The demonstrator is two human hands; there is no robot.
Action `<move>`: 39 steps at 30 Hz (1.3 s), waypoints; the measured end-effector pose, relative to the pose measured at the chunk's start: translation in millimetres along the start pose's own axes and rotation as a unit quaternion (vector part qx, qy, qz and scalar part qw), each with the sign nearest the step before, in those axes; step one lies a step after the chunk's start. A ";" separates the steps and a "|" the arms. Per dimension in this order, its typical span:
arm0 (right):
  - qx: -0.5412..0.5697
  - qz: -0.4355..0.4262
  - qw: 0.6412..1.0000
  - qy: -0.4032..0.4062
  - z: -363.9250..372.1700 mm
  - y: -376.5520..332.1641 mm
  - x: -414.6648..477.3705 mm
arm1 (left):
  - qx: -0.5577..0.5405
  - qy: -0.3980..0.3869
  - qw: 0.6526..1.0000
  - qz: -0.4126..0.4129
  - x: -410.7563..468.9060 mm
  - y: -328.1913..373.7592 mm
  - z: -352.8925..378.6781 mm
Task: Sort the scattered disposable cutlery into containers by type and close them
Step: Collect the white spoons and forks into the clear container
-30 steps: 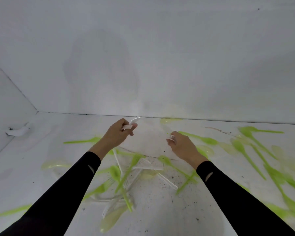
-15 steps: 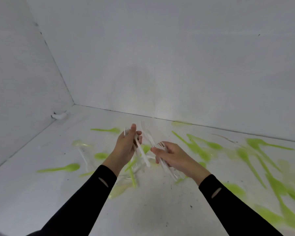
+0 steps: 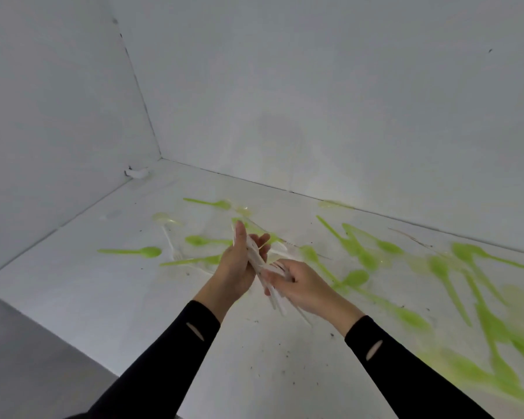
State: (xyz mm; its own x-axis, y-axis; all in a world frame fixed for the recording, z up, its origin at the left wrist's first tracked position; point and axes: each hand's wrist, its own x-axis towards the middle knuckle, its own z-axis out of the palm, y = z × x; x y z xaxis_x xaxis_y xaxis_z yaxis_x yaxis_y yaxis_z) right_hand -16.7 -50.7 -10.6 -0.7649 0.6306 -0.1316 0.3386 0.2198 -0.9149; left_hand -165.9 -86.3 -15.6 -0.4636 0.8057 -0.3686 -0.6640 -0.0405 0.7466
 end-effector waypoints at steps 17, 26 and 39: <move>-0.025 0.017 0.999 0.010 85.6 -42.8 128.9 | 0.000 0.079 0.996 0.029 37.8 139.7 -164.9; -0.339 0.142 0.930 -0.017 161.3 -61.1 218.2 | 0.190 0.170 0.964 0.072 93.3 241.5 -260.4; -0.388 0.196 0.899 -0.050 180.4 -66.0 252.4 | 0.726 0.126 0.668 0.100 182.9 282.6 -360.3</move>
State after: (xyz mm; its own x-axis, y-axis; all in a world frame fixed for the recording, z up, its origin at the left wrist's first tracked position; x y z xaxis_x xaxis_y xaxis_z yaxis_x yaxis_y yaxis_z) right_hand -331.1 -40.4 -52.3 -0.5350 0.7117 -0.4552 0.8442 0.4719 -0.2545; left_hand -649.7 -163.3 -71.5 -0.6638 0.7373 -0.1252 0.6114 0.6314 0.4769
